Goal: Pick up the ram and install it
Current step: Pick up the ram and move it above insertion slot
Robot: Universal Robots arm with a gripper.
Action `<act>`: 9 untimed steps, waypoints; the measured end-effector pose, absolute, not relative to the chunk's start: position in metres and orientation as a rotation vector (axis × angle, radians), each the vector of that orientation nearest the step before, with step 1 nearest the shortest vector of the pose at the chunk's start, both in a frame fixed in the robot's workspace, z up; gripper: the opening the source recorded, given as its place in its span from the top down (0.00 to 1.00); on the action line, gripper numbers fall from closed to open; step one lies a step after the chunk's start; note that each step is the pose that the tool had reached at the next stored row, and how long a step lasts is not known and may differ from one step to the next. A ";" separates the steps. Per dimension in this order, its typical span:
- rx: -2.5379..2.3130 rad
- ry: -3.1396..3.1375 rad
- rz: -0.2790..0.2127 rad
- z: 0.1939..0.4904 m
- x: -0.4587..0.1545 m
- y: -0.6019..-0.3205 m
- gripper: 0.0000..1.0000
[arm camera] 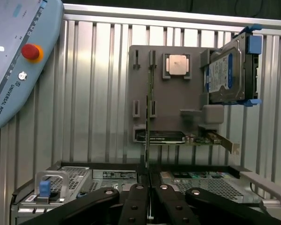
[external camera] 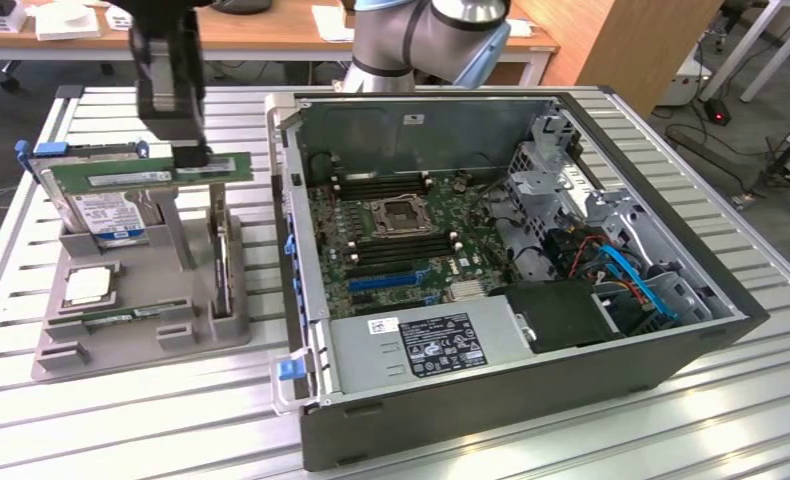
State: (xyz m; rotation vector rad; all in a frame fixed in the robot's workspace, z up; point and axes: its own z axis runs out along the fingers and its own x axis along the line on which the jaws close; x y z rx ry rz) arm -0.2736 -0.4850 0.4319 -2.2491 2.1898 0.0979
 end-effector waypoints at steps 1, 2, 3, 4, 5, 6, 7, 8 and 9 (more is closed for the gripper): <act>-2.249 2.190 0.098 0.432 -0.270 -0.485 0.89; -2.249 2.189 0.099 0.432 -0.267 -0.485 0.89; -2.249 2.189 0.099 0.432 -0.263 -0.485 0.89; -2.248 2.189 0.099 0.432 -0.260 -0.485 0.89; -2.248 2.189 0.099 0.432 -0.256 -0.485 0.89; -2.248 2.189 0.099 0.432 -0.253 -0.485 0.89; -2.248 2.189 0.099 0.432 -0.250 -0.485 0.89; -2.249 2.189 0.099 0.432 -0.247 -0.485 0.89; -2.249 2.189 0.099 0.432 -0.245 -0.485 0.89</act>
